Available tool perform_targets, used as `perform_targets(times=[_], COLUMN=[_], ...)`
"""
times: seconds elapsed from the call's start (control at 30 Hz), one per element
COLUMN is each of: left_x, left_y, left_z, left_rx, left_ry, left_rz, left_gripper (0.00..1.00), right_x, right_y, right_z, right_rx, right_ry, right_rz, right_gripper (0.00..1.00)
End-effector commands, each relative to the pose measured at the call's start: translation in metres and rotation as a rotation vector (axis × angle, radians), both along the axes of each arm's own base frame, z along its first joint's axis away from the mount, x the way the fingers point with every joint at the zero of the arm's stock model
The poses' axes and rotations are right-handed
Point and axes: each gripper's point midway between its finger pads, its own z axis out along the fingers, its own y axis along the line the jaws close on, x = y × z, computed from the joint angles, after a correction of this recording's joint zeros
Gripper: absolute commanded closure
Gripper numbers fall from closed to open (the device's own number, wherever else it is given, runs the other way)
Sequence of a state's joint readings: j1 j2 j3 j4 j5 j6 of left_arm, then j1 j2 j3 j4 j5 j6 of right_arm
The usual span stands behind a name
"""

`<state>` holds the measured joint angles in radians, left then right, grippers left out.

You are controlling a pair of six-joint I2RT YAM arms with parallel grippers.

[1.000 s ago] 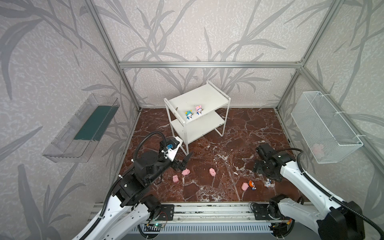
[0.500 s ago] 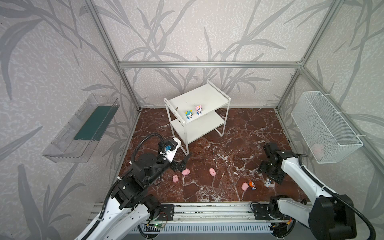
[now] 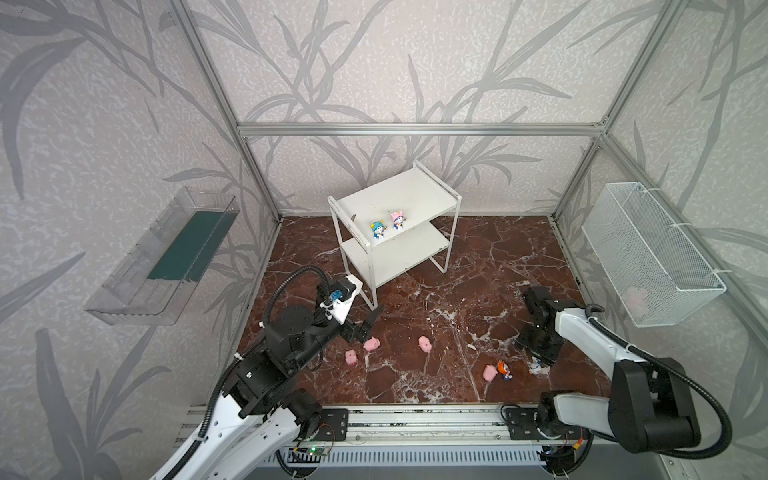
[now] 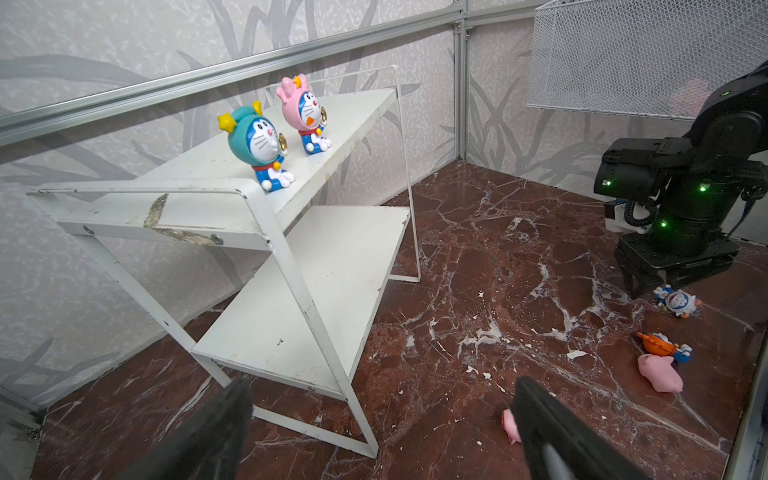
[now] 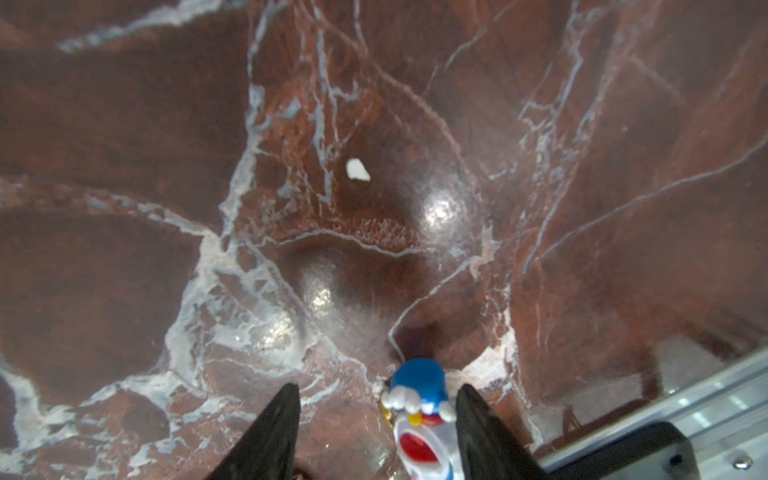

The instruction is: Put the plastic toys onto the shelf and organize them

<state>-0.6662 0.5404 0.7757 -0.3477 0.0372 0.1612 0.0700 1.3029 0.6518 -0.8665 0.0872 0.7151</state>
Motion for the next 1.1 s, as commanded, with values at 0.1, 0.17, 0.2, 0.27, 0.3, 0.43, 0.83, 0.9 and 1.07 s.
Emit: perform_targets(times=[0.1,0.17,0.2,0.27,0.3,0.43,0.83,0.9,1.07], left_x=[-0.001,0.0,0.0,0.0,0.0,0.0,-0.001,-0.001,-0.003], left_y=[-0.001,0.0,-0.001,-0.001,-0.001,-0.001,-0.001,-0.001,0.0], left_z=[-0.002,-0.002,-0.002,-0.002,-0.003,-0.002,-0.001,-0.001,0.001], left_rx=[0.009,0.011,0.01,0.012,0.012,0.011,0.005,0.004,-0.002], left_ry=[-0.005,-0.003,-0.004,-0.001,-0.001,-0.001,-0.002,-0.003,-0.01], left_rz=[-0.012,-0.009,-0.011,-0.011,-0.011,-0.011,-0.017,-0.017,-0.018], left_gripper=[0.01,0.01,0.01,0.01,0.01,0.01,0.01,0.01,0.01], right_x=[0.001,0.004,0.004,0.004,0.004,0.002,-0.008,-0.01,-0.007], right_y=[0.001,0.007,0.008,0.012,0.013,0.023,0.062,0.063,0.043], right_z=[-0.011,-0.011,-0.012,-0.012,-0.012,-0.013,-0.011,-0.008,0.012], right_rx=[0.012,0.043,0.053,0.077,0.082,0.138,0.306,0.295,0.176], right_ry=[0.022,0.017,0.017,0.014,0.014,-0.004,-0.054,-0.057,-0.076], right_rz=[0.02,0.032,0.038,0.049,0.054,0.065,0.184,0.203,0.157], right_gripper=[0.56,0.59,0.59,0.59,0.59,0.54,0.53,0.52,0.45])
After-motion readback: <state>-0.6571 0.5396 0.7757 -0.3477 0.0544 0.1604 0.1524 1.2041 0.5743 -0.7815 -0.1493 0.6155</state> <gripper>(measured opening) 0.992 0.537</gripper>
